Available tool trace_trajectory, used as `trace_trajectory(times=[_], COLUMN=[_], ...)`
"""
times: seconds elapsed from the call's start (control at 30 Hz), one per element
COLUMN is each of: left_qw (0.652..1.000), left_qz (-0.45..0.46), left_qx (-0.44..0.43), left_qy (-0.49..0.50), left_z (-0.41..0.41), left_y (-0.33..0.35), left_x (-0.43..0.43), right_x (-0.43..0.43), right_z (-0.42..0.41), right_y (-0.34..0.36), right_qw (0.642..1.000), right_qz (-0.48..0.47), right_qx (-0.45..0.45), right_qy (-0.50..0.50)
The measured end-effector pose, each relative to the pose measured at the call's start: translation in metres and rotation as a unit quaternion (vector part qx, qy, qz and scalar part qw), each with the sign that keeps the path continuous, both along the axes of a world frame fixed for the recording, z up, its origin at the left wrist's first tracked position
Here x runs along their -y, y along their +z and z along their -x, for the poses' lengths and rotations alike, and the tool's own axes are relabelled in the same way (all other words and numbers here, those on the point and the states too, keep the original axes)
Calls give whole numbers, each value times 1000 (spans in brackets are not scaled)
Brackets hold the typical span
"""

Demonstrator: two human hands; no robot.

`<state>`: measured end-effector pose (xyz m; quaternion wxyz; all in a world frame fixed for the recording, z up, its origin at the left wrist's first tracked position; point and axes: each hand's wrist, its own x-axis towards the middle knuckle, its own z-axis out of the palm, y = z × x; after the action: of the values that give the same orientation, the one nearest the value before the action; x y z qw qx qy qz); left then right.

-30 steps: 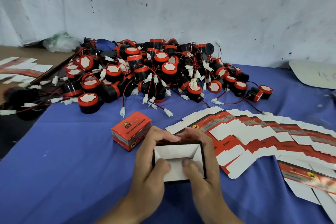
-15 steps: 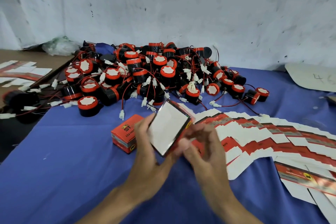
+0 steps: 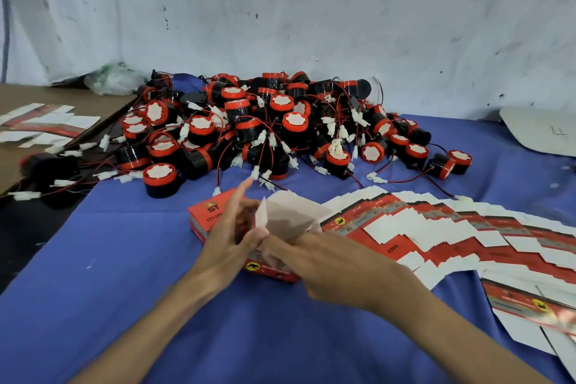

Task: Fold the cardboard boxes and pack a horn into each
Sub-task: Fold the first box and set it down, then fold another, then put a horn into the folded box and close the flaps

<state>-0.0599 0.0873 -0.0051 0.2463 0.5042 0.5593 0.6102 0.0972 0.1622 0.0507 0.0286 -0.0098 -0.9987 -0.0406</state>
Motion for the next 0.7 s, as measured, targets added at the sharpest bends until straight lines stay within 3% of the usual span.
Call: trace_trajectory(times=[0.03, 0.1, 0.17, 0.23, 0.27, 0.33, 0.4, 0.53, 0.7], left_qw=[1000, 999, 995, 991, 988, 979, 966, 959, 953], left_qz=[-7, -14, -22, -27, -28, -20, -24, -44, -50], left_qx=[-12, -36, -79, -113, -128, -161, -205, -237, -270], left_qy=[8, 29, 50, 70, 84, 123, 157, 147, 128], left_z=[5, 12, 17, 19, 19, 19, 19, 16, 14], left_y=[-1, -5, -11, -15, -17, -20, -22, -24, -21], left_x=[0, 0, -1, -1, -1, 0, 1, 0, -1], right_x=[-4, -11, -25, -56, -72, -95, -106, -117, -140], right_z=[4, 8, 17, 34, 45, 67, 78, 54, -37], right_y=[1, 10, 19, 18, 12, -11, -41, -60, -55], right_qw=[1000, 988, 914, 809, 792, 854, 913, 955, 964], right_qz=[1, 145, 316, 378, 373, 325, 237, 106, 85], right_qx=[8, -55, -255, -441, -452, -280, -99, -53, -22], right_qy=[8, 20, -2, -96, -170, -296, -315, -271, -250])
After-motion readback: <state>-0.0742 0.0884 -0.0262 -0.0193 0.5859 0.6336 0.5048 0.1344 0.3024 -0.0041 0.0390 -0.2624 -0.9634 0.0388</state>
